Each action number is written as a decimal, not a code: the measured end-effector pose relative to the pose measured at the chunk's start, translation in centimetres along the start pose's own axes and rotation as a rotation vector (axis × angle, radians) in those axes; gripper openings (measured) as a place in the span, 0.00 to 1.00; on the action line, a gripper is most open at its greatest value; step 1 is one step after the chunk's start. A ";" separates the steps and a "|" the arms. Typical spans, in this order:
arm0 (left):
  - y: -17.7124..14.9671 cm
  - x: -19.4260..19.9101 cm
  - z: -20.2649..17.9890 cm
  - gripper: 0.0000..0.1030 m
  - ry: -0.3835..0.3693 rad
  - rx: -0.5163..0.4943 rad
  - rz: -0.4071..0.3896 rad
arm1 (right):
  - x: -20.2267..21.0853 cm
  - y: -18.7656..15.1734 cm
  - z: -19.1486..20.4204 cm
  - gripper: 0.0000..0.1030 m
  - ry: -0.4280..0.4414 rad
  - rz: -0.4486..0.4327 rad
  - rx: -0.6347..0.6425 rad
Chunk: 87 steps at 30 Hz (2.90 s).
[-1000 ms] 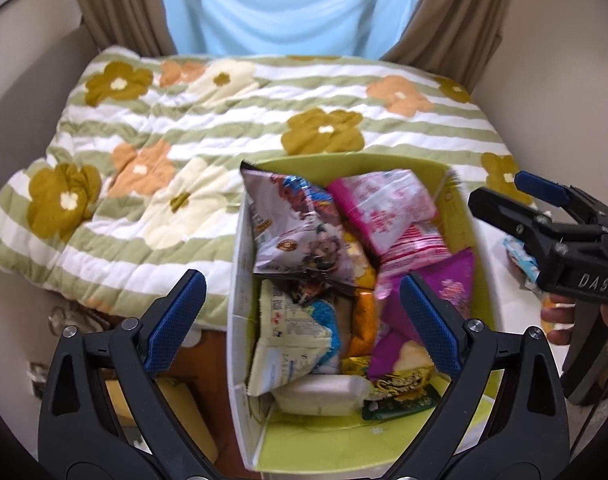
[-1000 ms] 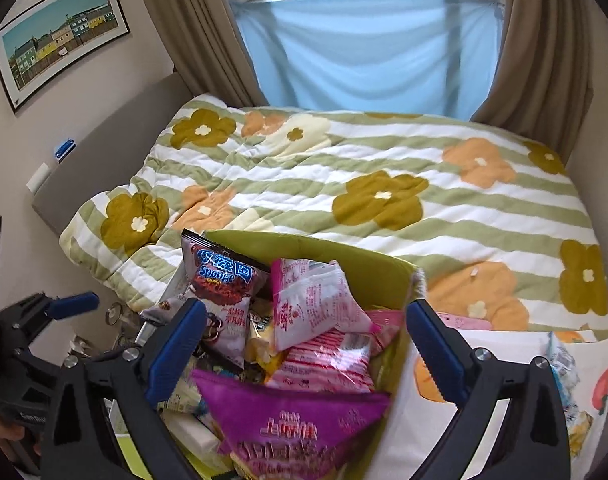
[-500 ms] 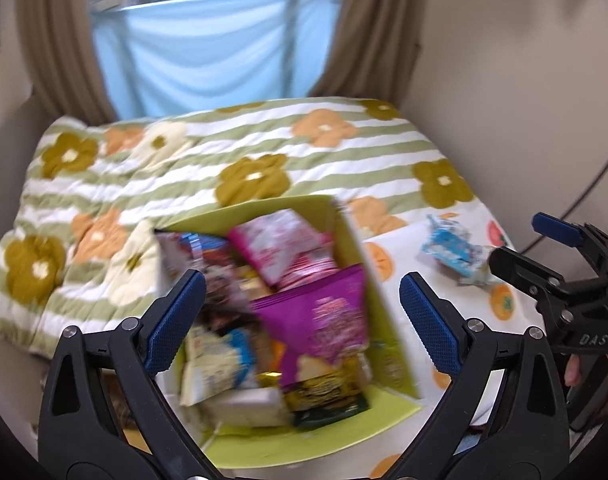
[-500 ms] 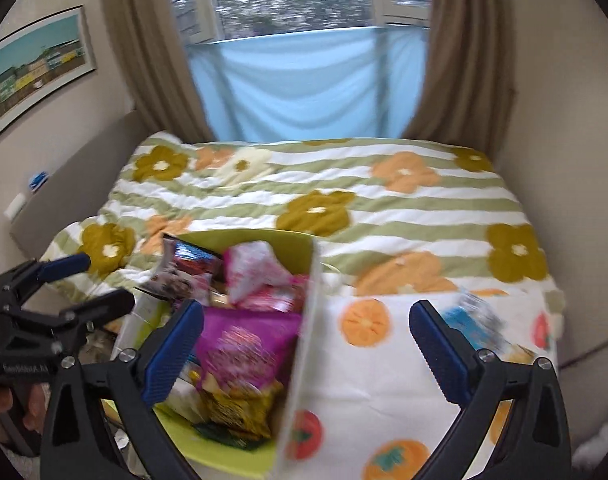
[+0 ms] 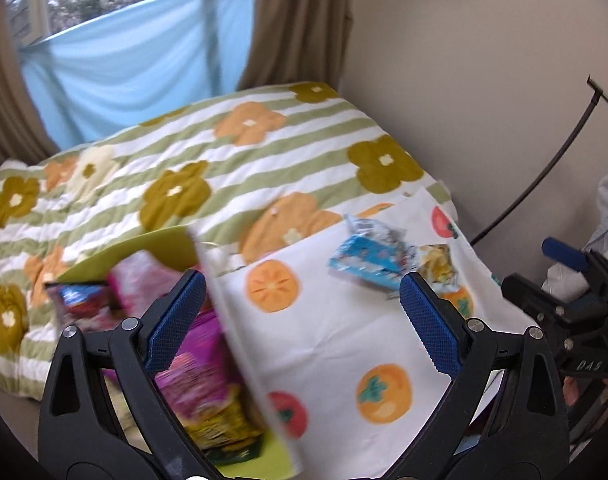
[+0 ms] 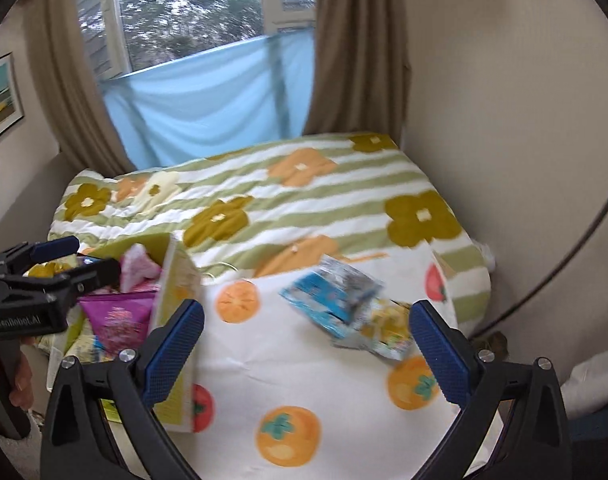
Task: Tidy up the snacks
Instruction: 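Move both tools from the box back to the last snacks, then grasp the blue-white MPM bag with the left gripper while the right grasps the potato chips bag, then carry both bags over the box and release them inside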
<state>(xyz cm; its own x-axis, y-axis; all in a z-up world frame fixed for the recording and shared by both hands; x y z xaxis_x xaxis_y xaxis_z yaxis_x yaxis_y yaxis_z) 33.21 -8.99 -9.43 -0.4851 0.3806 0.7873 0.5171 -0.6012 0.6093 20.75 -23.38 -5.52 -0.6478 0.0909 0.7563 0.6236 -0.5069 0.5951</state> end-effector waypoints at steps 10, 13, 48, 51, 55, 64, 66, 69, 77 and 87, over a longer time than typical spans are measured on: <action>4.6 -14.0 -6.3 0.94 -0.091 -0.070 0.153 | -6.5 -0.6 -9.4 0.99 0.034 0.128 -0.200; 4.8 -18.7 -7.4 0.94 -0.124 -0.081 0.227 | -8.6 -1.3 -11.0 0.99 0.044 0.167 -0.229; 2.5 -28.2 -7.3 0.65 -0.163 -0.052 0.362 | -21.5 -3.3 -13.4 0.99 0.045 0.330 -0.264; 2.6 -27.4 -6.8 0.65 -0.142 -0.045 0.352 | -21.8 -3.2 -13.1 0.99 0.054 0.333 -0.253; 2.1 -26.7 -6.2 0.65 -0.124 -0.021 0.350 | -22.3 -3.4 -12.8 0.99 0.063 0.348 -0.239; 1.5 -22.8 -4.6 0.65 -0.096 0.055 0.307 | -21.6 -2.5 -12.8 0.73 0.081 0.340 -0.200; 1.9 -21.4 -4.3 0.65 -0.090 0.063 0.285 | -20.9 -1.9 -12.6 0.72 0.084 0.324 -0.191; 2.7 -17.9 -3.5 0.65 -0.075 0.077 0.225 | -19.1 -0.7 -11.8 0.72 0.088 0.287 -0.161; 2.9 -7.0 -0.2 0.65 -0.003 0.120 0.062 | -12.4 2.1 -6.1 0.72 0.151 0.188 -0.036; -4.2 4.9 7.1 0.65 0.124 0.231 -0.027 | -4.8 0.2 5.4 0.72 0.308 0.137 0.107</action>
<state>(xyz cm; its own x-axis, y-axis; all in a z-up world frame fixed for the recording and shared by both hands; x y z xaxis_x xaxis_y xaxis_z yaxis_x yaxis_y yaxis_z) 33.71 0.38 -7.44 -0.5761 0.2969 0.7615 0.6434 -0.4099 0.6465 26.33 -19.24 -7.54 -0.6464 -0.2431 0.7232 0.7456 -0.4021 0.5314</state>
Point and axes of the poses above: each gripper's, at about its wrist camera, not at the fingertips, and x roughly against the way its jaws point, z to its left, y to its top, the point moved 5 cm from there along -x, roughly the way its jaws point, and after that the axes turned 14 degrees about -x, right-handed, at the moved point
